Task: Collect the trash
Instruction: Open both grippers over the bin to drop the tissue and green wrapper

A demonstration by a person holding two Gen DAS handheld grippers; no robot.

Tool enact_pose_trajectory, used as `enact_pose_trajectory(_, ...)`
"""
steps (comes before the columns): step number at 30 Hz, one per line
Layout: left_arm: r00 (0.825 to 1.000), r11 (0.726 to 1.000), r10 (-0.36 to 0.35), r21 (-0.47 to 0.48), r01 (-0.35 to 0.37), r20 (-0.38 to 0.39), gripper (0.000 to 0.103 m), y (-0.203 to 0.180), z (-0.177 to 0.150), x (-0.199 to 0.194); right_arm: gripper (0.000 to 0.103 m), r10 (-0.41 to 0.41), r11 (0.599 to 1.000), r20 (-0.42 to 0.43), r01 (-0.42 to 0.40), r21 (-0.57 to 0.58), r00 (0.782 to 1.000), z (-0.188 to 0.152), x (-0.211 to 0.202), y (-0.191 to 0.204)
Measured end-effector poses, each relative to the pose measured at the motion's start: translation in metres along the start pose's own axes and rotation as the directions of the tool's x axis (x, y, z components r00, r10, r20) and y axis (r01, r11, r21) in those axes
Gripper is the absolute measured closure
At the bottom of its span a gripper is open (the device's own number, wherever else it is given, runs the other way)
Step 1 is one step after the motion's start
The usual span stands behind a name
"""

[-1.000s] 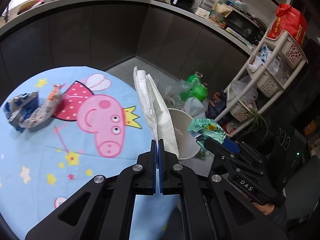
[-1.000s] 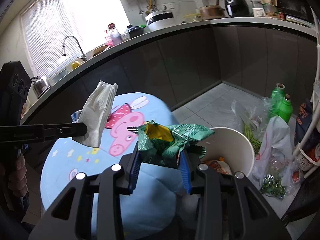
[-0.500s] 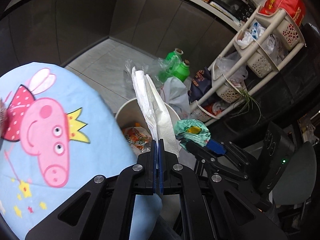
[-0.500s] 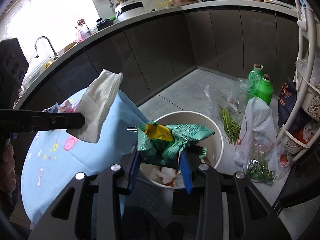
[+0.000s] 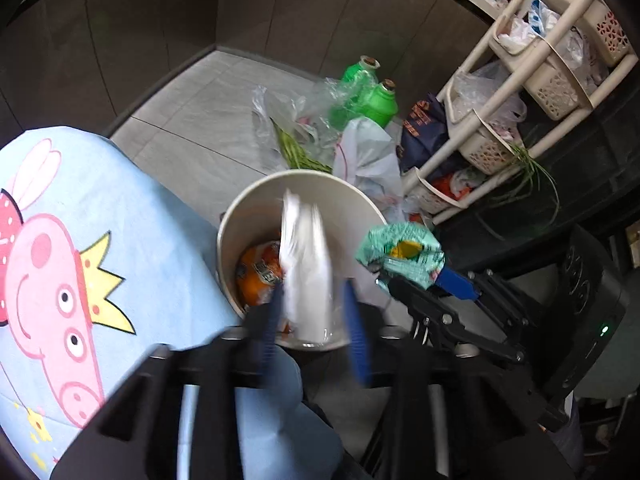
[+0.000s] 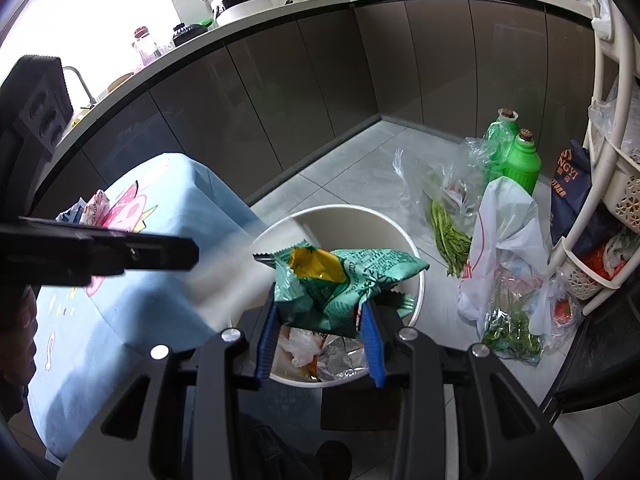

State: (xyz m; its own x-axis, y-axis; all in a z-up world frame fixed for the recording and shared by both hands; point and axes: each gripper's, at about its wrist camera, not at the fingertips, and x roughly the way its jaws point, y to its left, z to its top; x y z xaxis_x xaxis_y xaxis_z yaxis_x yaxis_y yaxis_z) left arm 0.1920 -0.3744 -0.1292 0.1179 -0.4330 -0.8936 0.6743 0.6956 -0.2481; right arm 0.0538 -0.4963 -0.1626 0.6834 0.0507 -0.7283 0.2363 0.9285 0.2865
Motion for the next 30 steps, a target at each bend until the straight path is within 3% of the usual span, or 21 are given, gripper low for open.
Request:
enact_pose_trajectory(5, 0.999, 0.999, 0.018, -0.027, -0.018, 0.028, 0.066, 0.007, 0.005, -0.007, 0.065, 0.017, 1.0, -0.03, -0.016, 0.005, 0.999, -0.004, 0.014, -0.002)
enact_pose_trajectory(7, 0.999, 0.999, 0.025, -0.04, -0.023, 0.044, 0.057, 0.01, 0.005, -0.011, 0.065, 0.022, 1.0, -0.04, -0.022, 0.004, 0.999, -0.006, 0.019, 0.0)
enact_pose_trajectory(13, 0.997, 0.998, 0.042, -0.051, -0.039, 0.069, 0.052, 0.013, 0.007, -0.017, 0.062, 0.034, 0.999, -0.05, -0.034, -0.008, 0.998, -0.005, 0.031, 0.006)
enact_pose_trajectory(15, 0.996, 0.998, 0.045, -0.054, -0.041, 0.077, 0.047, 0.013, 0.007, -0.02, 0.057, 0.035, 0.999, -0.05, -0.035, -0.019, 0.998, -0.004, 0.033, 0.009)
enact_pose_trajectory(16, 0.995, 0.997, 0.049, -0.055, -0.045, 0.084, 0.041, 0.013, 0.007, -0.022, 0.049, 0.032, 0.999, -0.049, -0.033, -0.028, 0.998, -0.004, 0.035, 0.01)
enact_pose_trajectory(17, 0.994, 0.997, 0.056, -0.057, -0.051, 0.091, 0.037, 0.013, 0.007, -0.024, 0.033, 0.034, 0.998, -0.043, -0.036, -0.043, 0.998, -0.003, 0.035, 0.013)
enact_pose_trajectory(19, 0.989, 0.994, 0.093, -0.068, -0.085, 0.118, 0.019, 0.014, 0.007, -0.03, 0.011, 0.043, 0.996, -0.015, -0.044, -0.082, 0.999, -0.004, 0.033, 0.018)
enact_pose_trajectory(20, 0.984, 0.992, 0.114, -0.076, -0.104, 0.138, 0.017, 0.015, 0.007, -0.034, 0.004, 0.05, 0.994, 0.0, -0.049, -0.103, 0.999, -0.005, 0.03, 0.021)
enact_pose_trajectory(24, 0.976, 0.987, 0.138, -0.104, -0.122, 0.169, 0.009, 0.02, 0.006, -0.045, 0.004, 0.052, 0.988, 0.016, -0.049, -0.143, 0.999, -0.008, 0.025, 0.028)
enact_pose_trajectory(30, 0.971, 0.981, 0.155, -0.146, -0.13, 0.18, 0.009, 0.033, 0.0, -0.055, 0.003, 0.045, 0.989, -0.008, -0.045, -0.137, 0.999, -0.012, 0.023, 0.029)
